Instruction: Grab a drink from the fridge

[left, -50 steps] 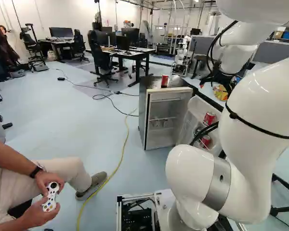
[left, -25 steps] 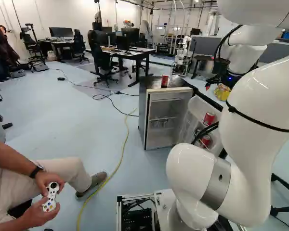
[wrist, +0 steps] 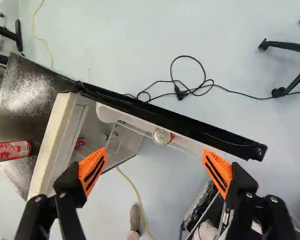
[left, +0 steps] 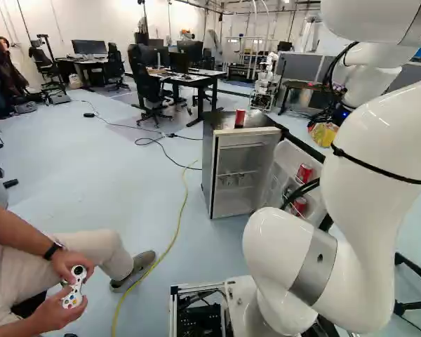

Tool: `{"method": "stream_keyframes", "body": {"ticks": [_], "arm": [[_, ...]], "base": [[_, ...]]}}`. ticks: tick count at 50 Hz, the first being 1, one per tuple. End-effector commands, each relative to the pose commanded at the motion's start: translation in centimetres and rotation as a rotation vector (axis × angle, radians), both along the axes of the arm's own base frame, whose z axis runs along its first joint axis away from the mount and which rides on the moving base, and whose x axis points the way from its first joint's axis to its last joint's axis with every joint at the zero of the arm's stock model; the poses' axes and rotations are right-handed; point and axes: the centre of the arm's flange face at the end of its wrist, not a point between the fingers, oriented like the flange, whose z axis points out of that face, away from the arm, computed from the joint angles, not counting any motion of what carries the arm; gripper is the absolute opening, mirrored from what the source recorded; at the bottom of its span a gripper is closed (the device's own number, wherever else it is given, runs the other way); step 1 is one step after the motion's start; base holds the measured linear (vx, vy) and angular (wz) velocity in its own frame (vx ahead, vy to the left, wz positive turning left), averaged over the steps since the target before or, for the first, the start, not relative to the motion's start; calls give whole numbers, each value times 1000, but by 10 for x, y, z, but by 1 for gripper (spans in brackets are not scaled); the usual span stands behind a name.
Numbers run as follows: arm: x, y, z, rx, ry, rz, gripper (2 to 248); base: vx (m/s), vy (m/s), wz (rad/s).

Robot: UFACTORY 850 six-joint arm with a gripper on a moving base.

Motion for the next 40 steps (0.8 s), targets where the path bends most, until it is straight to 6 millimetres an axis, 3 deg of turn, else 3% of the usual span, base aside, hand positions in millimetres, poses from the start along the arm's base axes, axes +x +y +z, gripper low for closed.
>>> {"method": "stream_keyframes", "body": {"ticks": [21, 40], "arm": [[29, -33, -2, -7, -9, -3, 247], [55, -66, -27, 42, 15, -8, 247]], "base": [[0, 0, 0], [0, 0, 0]]}}
